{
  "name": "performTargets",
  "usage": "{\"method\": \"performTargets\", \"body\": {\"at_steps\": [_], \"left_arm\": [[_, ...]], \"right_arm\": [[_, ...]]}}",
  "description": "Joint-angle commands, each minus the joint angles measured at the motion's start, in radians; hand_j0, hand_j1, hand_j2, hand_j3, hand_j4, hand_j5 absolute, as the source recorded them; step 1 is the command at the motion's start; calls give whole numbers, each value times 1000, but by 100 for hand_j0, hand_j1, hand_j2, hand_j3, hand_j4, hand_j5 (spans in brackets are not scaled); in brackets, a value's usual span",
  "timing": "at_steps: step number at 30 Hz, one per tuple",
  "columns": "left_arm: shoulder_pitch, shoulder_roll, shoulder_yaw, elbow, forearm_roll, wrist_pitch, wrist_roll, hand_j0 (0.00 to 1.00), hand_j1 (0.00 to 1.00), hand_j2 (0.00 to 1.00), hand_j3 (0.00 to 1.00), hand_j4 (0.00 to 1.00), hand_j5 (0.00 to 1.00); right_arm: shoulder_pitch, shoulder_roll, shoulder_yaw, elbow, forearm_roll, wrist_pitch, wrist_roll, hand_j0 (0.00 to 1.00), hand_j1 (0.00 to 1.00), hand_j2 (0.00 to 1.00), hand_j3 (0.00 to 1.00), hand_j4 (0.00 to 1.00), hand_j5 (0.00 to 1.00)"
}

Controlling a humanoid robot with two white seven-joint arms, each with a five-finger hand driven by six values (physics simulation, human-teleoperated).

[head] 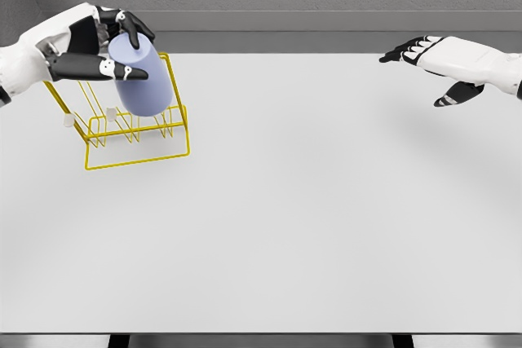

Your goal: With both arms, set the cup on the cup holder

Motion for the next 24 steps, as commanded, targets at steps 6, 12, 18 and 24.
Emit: {"method": "performTargets", "body": {"at_steps": [6, 12, 18, 24], "left_arm": [[11, 3, 3, -1, 5, 0, 0, 24, 24, 24, 24, 24, 24], [17, 3, 3, -1, 2, 0, 0, 24, 24, 24, 24, 24, 24], [31, 5, 4, 2, -3, 0, 1, 24, 24, 24, 24, 24, 24], [38, 9, 16, -1, -4, 0, -8, 71, 71, 71, 71, 71, 71]], "right_arm": [[0, -1, -1, 0, -5, 0, -1, 100, 100, 100, 100, 100, 100], [0, 1, -1, 0, -5, 1, -1, 100, 100, 100, 100, 100, 100], [0, 1, -1, 0, -5, 1, -1, 100, 100, 100, 100, 100, 100], [0, 1, -1, 0, -5, 1, -1, 100, 100, 100, 100, 100, 100]]}}
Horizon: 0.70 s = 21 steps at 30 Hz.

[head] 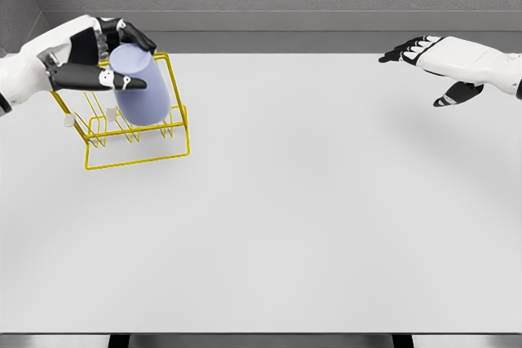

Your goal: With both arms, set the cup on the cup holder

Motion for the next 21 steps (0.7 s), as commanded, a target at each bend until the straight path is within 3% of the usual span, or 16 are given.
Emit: {"method": "performTargets", "body": {"at_steps": [1, 9, 18, 21], "left_arm": [[0, 4, 3, -1, 4, 0, -1, 75, 75, 75, 75, 75, 75], [0, 14, 5, -1, 4, 0, 0, 82, 82, 82, 82, 82, 82], [6, 14, 7, -9, 7, 0, -1, 82, 82, 82, 82, 82, 82], [48, 14, 68, -19, 16, -3, -4, 84, 84, 84, 84, 84, 84]], "right_arm": [[0, -1, -1, 0, -5, 1, -1, 100, 100, 100, 100, 100, 100], [0, -1, -1, 0, -5, 1, -1, 100, 100, 100, 100, 100, 100], [0, -1, -1, 0, -5, 0, -1, 100, 100, 100, 100, 100, 100], [0, -2, -1, -2, -5, 0, -1, 100, 100, 100, 100, 100, 100]]}}
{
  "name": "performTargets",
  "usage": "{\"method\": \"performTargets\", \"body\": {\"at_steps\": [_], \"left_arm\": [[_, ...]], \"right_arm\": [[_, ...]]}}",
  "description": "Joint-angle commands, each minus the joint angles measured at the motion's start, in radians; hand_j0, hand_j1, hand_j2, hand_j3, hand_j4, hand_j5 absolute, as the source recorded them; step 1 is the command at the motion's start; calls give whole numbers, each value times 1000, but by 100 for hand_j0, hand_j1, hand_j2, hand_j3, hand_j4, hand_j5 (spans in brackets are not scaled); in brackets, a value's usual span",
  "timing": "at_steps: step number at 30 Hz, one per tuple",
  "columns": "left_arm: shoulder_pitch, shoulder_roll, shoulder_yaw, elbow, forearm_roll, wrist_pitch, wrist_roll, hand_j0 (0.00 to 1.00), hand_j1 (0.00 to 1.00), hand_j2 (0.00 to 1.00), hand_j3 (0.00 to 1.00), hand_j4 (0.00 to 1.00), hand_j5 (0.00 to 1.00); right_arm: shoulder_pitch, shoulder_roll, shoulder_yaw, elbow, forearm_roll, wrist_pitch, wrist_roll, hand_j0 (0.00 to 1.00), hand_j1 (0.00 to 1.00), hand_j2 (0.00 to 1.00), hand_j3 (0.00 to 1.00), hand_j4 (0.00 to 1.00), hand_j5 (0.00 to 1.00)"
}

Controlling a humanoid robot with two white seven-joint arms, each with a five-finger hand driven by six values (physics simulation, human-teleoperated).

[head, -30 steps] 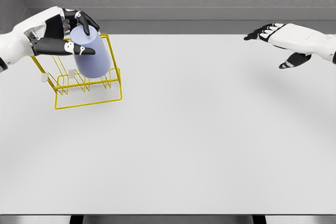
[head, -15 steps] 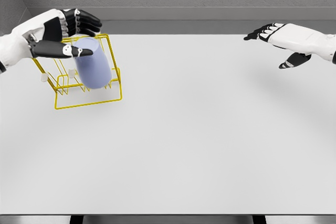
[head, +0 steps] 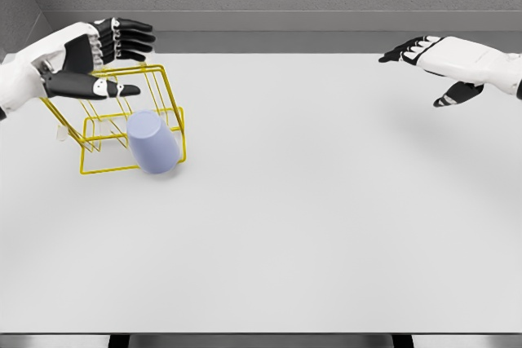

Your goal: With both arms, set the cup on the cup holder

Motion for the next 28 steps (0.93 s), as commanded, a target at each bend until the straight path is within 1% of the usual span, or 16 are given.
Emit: {"method": "performTargets", "body": {"at_steps": [1, 2, 4, 8, 11, 13, 15, 17, 20, 21, 23, 26, 28], "left_arm": [[2, 10, 30, -6, 9, -3, -2, 87, 87, 87, 87, 87, 87], [6, 19, 33, -6, 7, -4, -16, 89, 89, 89, 89, 89, 89], [14, 21, 46, -6, 9, -6, -20, 100, 100, 100, 100, 100, 100], [17, 22, 48, -6, 22, -9, -14, 100, 100, 100, 100, 100, 100], [35, 22, 48, -6, 30, -31, -20, 100, 100, 100, 100, 100, 100], [43, 38, 49, -8, 32, -31, -25, 100, 100, 100, 100, 100, 100], [74, 45, 95, -8, 45, -50, -97, 100, 100, 100, 100, 100, 100], [89, 47, 99, -8, 45, -55, -103, 100, 100, 100, 100, 100, 100], [112, 53, 112, -8, 45, -81, -140, 100, 100, 100, 100, 100, 100], [114, 53, 112, -8, 45, -81, -141, 100, 100, 100, 100, 100, 100], [117, 54, 112, -8, 45, -81, -175, 100, 100, 100, 100, 100, 100], [130, 53, 112, -8, 45, -120, -190, 100, 100, 100, 100, 100, 100], [138, 53, 112, -8, 45, -120, -192, 100, 100, 100, 100, 100, 100]], "right_arm": [[0, -2, -1, -1, -5, 1, -1, 100, 100, 100, 100, 100, 100], [0, -2, -1, -1, -5, 1, -1, 100, 100, 100, 100, 100, 100], [2, -2, -1, -1, -5, 1, -1, 100, 100, 100, 100, 100, 100], [0, -2, -1, -1, -5, 1, -1, 100, 100, 100, 100, 100, 100], [0, -2, -1, -1, -5, 1, -1, 100, 100, 100, 100, 100, 100], [0, -2, -1, -2, -5, 1, -1, 100, 100, 100, 100, 100, 100], [0, -3, -1, -2, -5, 1, -1, 100, 100, 100, 100, 100, 100], [0, -3, -1, -2, -5, 1, -1, 100, 100, 100, 100, 100, 100], [0, -2, -1, -4, -5, 1, -1, 100, 100, 100, 100, 100, 100], [0, -3, -1, -5, -5, 0, -1, 100, 100, 100, 100, 100, 100], [0, -3, -1, -5, -5, 0, -1, 100, 100, 100, 100, 100, 100], [0, -3, -1, -7, -5, 0, -1, 100, 100, 100, 100, 100, 100], [0, -3, -1, -7, -5, 0, -1, 100, 100, 100, 100, 100, 100]]}}
